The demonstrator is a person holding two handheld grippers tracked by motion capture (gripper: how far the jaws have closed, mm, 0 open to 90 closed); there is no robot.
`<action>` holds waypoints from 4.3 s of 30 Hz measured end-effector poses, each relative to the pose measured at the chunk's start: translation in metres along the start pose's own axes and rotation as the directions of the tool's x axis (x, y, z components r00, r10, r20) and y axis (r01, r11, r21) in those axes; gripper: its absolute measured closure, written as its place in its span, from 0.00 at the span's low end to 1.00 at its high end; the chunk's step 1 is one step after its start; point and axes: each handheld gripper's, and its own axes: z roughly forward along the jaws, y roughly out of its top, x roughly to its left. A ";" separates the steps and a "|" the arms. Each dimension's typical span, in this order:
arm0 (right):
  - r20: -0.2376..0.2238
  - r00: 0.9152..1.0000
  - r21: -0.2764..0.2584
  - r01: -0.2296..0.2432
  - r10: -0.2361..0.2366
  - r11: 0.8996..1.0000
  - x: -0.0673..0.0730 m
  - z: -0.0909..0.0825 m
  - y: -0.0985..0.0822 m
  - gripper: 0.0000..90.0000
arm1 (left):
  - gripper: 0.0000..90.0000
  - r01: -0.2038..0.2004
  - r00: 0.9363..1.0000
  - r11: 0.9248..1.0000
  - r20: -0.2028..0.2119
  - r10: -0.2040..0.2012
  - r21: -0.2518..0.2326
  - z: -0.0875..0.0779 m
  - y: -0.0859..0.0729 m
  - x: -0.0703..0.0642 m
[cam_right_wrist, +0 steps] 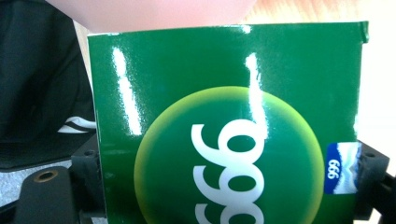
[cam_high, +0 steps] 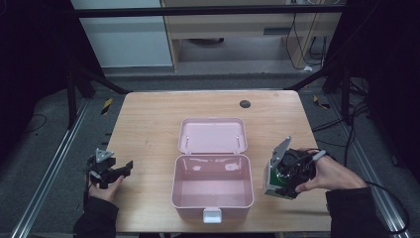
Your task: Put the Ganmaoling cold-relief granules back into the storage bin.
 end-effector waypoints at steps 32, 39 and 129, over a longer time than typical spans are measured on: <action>0.079 0.991 -0.021 0.106 -0.104 0.994 0.007 -0.082 0.062 0.17 | 0.32 0.000 1.000 1.000 0.001 0.000 0.002 0.000 0.000 0.001; 0.061 0.989 -0.004 0.133 -0.132 0.991 0.012 -0.076 0.074 0.17 | 0.32 0.000 1.000 1.000 0.001 0.000 0.001 0.000 0.000 0.001; -0.059 0.968 0.070 0.249 -0.245 0.966 0.027 0.048 0.139 0.17 | 0.32 0.000 1.000 1.000 0.000 0.000 -0.004 -0.001 0.000 0.002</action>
